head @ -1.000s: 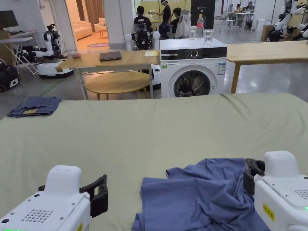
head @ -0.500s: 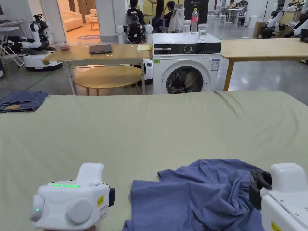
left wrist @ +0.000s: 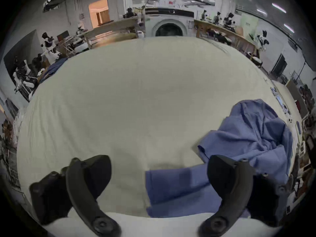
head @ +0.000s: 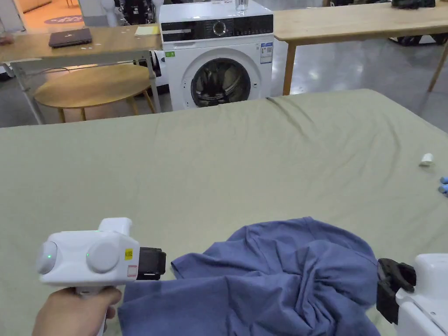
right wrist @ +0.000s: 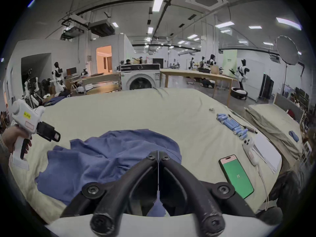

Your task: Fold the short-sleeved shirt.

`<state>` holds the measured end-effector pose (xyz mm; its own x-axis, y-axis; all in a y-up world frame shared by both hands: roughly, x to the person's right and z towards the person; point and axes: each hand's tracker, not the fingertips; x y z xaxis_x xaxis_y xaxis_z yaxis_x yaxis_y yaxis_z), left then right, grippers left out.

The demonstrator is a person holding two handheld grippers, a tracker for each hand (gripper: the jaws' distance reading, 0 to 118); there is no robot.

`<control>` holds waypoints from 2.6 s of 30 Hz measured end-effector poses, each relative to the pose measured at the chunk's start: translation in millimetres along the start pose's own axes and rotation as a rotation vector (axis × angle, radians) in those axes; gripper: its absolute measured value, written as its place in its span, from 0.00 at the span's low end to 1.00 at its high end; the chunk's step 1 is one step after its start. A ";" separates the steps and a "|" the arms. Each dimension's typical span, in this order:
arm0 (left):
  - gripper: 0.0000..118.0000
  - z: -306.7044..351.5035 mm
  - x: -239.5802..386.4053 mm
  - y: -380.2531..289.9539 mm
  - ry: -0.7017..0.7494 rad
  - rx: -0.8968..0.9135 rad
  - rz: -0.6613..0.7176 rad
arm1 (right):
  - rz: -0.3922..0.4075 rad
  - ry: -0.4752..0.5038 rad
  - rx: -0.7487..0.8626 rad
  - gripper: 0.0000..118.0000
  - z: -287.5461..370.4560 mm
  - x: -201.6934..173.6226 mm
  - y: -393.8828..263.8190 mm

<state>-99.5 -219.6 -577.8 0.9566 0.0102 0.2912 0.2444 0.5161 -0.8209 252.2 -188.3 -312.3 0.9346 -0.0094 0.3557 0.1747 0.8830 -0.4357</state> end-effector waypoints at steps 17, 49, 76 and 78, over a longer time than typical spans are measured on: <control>0.01 14.1 18.7 -19.9 0.001 0.064 -0.067 | -0.075 -0.060 -0.201 0.55 -88.1 62.6 7.5; 0.01 229.7 -96.9 -44.4 0.290 0.661 0.028 | 0.110 0.048 0.216 0.02 8.5 -31.0 136.9; 0.01 355.7 -181.2 127.2 0.469 1.037 0.073 | 0.161 0.116 0.658 0.02 49.6 -106.3 365.4; 0.01 345.4 -182.4 137.5 0.474 1.030 0.067 | 0.156 0.112 0.635 0.02 31.2 -107.6 362.5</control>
<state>-295.2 145.4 -574.1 0.9800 -0.1482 -0.1330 0.1535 0.9877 0.0309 205.3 147.4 -482.8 0.9666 0.1225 0.2251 -0.1499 0.9827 0.1091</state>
